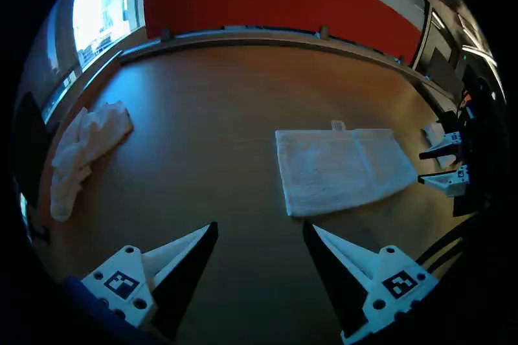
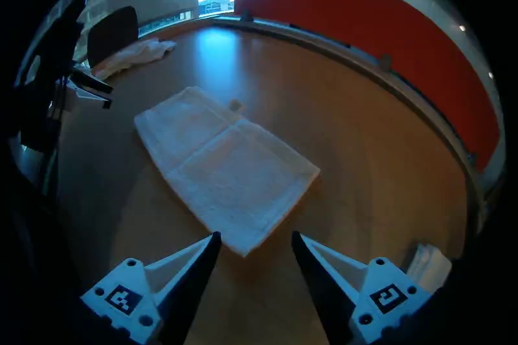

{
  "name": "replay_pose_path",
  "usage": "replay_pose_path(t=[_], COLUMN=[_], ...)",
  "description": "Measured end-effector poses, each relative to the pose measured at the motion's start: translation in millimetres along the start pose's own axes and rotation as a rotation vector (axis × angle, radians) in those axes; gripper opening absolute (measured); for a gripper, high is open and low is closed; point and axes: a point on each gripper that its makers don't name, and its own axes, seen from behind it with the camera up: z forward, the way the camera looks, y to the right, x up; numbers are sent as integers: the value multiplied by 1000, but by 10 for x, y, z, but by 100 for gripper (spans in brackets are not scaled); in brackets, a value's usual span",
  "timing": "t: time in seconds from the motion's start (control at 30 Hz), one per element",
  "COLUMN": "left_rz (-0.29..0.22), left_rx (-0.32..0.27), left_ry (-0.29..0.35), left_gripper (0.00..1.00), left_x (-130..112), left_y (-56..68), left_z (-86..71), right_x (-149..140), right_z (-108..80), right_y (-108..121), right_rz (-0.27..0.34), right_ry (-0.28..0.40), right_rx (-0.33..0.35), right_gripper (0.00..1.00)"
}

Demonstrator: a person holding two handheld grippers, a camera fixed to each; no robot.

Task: Fold towel

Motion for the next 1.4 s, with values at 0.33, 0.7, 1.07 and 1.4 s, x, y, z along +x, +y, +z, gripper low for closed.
replay_pose_path(t=[0.33, 0.7, 1.07, 1.4], left_rz=[-8, -14, -18, -19], left_rx=[0, -7, -12, -5], left_ry=[-9, -17, -19, -8], left_gripper=[97, 97, 98, 97], left_x=[-109, -201, -242, -200], left_y=[-27, -12, 27, -15], left_z=[-114, -179, -177, -195], right_x=[-177, -193, -200, -66], right_z=[74, 110, 115, -22], right_y=[-85, -93, -96, -56], right_rz=[-20, -13, 1, 7], right_ry=[-51, -65, -76, -50], right_rx=[43, 60, 59, 31], right_gripper=[54, 33, 7, 5])
